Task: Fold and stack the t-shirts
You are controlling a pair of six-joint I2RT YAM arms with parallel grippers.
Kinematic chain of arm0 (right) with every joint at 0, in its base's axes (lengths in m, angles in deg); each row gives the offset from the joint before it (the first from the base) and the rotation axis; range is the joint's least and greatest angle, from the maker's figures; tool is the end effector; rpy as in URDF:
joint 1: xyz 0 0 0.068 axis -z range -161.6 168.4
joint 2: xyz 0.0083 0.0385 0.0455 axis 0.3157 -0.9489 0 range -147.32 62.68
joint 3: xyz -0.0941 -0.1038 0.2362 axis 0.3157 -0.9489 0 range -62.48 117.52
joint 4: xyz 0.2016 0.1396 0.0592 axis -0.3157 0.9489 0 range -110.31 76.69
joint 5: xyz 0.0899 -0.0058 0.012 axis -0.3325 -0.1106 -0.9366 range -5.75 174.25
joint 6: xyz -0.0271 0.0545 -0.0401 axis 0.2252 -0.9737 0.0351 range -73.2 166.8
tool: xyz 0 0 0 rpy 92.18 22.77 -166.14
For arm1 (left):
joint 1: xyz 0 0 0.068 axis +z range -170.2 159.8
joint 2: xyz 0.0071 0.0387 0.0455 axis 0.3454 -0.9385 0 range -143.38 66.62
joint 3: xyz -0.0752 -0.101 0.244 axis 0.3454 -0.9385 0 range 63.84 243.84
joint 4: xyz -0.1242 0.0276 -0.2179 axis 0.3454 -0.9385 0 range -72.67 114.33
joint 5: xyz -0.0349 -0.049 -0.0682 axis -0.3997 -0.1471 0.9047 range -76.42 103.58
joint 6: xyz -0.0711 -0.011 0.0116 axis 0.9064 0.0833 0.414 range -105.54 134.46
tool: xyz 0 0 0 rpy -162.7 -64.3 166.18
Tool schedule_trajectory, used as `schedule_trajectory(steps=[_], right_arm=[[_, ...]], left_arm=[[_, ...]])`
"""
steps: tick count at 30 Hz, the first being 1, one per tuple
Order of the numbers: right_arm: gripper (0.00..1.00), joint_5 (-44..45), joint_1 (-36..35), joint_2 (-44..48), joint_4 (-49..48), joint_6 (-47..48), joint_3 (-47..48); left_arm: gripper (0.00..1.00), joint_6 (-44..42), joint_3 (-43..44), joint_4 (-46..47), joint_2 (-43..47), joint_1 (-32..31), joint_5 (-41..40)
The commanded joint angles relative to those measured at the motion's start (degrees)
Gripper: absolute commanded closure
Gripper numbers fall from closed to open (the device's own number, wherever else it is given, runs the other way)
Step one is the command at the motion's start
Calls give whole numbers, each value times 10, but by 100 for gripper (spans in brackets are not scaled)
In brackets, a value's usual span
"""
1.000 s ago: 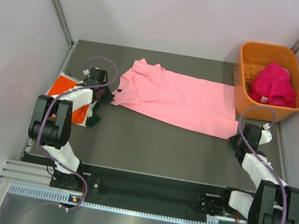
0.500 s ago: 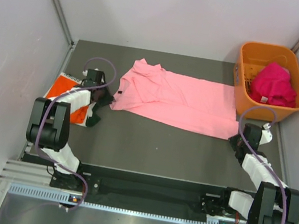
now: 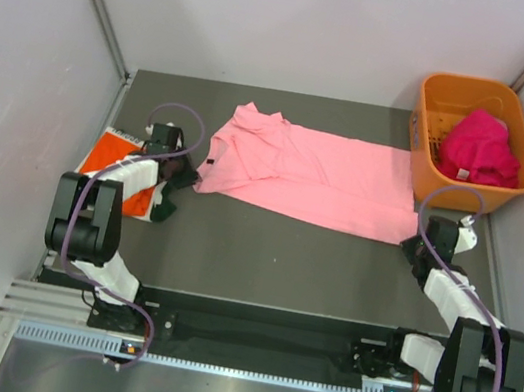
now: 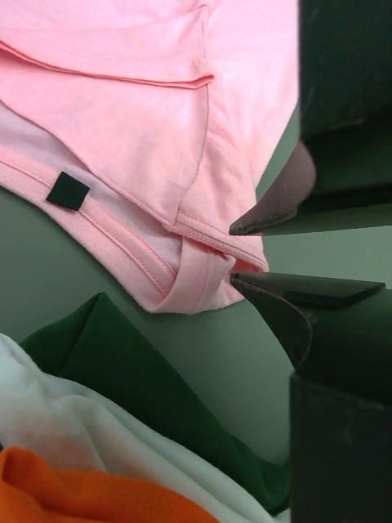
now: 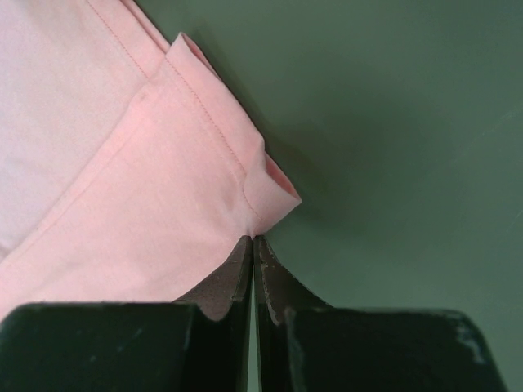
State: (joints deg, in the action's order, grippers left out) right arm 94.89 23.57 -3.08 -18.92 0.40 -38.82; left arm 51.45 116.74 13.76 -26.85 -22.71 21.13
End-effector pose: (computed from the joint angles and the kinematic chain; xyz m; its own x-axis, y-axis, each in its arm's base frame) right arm 0.2205 -0.0311 0.1509 -0.3120 0.7428 -0.5923 0.6494 0.6218 0.4377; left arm 0.3373 -0.0228 0.1670 -0.6969 -0.5666 -0.4396 -0.3678 0.8086 -0.4592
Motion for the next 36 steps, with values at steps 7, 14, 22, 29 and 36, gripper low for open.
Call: schedule_trajectory(steps=[7,14,22,29,36], right_arm=[[100,8,10,-9,-7,12,6],[100,6,11,-10,-8,14,6],[100,8,13,-11,-6,17,7],[100,12,17,-5,1,16,5],[100,18,18,2,5,13,-5]], left_arm=[[72,-10,-37,47,15,-7,31],[85,-4,-30,52,-2,-14,33],[100,-13,-6,13,4,-13,6],[100,-10,12,-9,10,18,-1],[100,12,33,1,-3,39,26]])
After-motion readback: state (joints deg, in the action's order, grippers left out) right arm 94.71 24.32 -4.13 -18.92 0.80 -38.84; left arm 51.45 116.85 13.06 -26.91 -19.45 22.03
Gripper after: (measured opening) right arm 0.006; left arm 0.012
